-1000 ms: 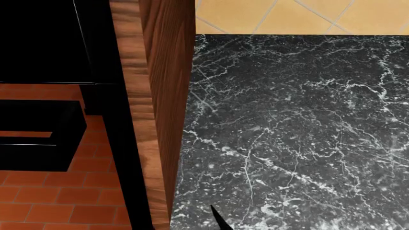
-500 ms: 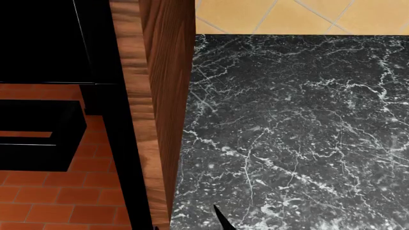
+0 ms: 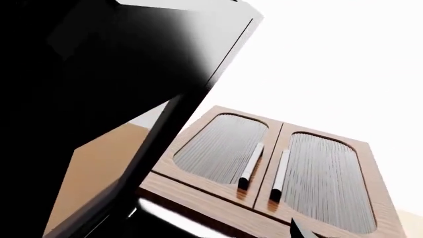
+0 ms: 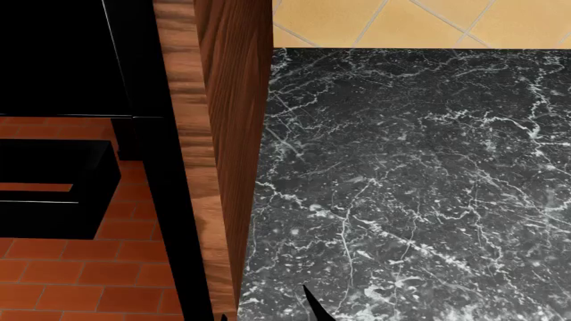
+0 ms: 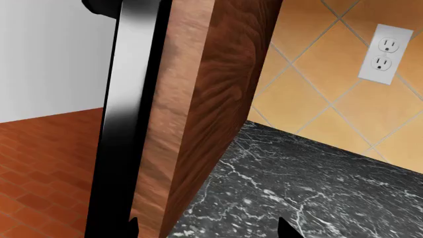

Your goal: Open the microwave door

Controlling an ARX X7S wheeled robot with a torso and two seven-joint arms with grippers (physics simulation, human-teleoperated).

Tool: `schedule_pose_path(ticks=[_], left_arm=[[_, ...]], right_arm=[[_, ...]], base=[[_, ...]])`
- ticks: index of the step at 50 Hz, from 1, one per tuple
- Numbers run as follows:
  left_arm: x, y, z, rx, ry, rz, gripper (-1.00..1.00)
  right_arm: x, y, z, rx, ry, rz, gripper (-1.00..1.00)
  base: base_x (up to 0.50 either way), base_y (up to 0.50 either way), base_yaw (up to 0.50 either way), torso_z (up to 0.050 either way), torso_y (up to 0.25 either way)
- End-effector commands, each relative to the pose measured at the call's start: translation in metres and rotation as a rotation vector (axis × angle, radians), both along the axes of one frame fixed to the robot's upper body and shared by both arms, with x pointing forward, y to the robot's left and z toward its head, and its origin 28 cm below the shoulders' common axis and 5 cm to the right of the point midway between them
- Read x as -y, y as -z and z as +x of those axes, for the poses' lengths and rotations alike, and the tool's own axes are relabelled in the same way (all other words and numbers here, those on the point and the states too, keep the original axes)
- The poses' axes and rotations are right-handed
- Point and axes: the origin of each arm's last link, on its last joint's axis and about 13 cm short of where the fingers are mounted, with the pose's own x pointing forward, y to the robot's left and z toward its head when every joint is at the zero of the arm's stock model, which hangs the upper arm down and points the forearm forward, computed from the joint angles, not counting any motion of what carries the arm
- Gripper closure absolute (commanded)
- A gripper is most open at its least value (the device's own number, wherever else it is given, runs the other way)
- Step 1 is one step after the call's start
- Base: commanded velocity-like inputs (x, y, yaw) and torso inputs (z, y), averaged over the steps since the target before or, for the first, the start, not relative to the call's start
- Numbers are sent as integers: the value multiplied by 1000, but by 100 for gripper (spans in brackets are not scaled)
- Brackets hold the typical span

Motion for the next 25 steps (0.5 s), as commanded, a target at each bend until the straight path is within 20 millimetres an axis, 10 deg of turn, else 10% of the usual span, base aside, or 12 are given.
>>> schedule_pose_path(ticks=[1, 25], left_arm=[[7, 19, -21, 33, 53, 29, -100], [-13, 54, -30, 0, 49, -43, -100]], right_arm=[[1, 0, 1, 5, 9, 2, -100], [10, -2, 0, 37, 72, 27, -100]], base=[[0, 0, 0, 0, 0], [0, 0, 0, 0, 0]])
